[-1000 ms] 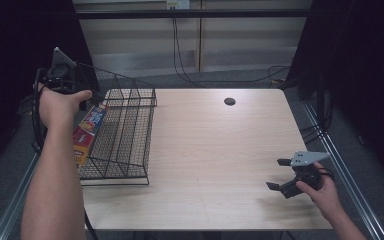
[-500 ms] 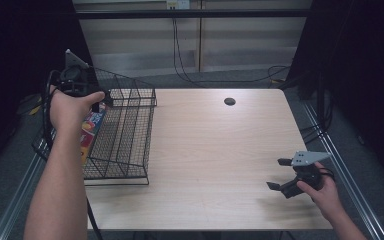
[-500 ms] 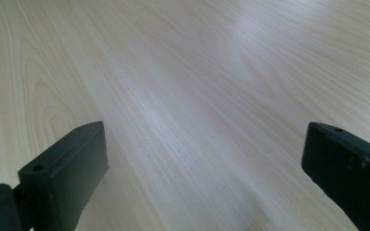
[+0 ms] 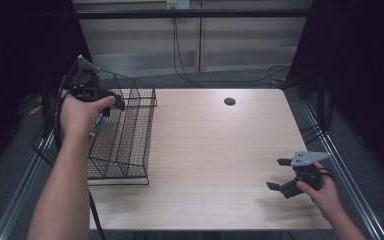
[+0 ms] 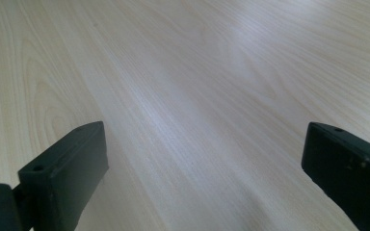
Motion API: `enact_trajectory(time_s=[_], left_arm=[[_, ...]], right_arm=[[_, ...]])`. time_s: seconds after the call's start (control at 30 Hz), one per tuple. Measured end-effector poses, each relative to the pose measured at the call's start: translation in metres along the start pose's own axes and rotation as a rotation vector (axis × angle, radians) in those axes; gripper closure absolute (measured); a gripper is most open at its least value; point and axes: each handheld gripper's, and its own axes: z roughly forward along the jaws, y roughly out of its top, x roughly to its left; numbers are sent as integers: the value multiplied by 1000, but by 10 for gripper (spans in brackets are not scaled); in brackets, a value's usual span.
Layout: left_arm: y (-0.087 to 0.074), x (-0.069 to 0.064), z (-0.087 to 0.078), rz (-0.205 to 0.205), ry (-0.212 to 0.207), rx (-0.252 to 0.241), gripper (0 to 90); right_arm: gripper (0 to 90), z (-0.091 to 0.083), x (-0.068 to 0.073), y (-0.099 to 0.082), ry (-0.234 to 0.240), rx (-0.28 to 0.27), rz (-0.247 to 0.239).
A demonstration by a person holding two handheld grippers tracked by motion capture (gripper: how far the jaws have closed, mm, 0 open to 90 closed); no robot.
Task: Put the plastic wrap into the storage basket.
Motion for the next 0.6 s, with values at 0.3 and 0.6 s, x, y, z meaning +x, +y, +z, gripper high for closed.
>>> enact_trajectory(time_s=[0.3, 0.6], left_arm=[[-7, -12, 8, 39, -47, -5, 201], [-13, -23, 12, 89, -92, -30, 159]], right_arm=[[22, 0, 1, 0, -9, -1, -2], [22, 1, 1, 0, -6, 5, 0]])
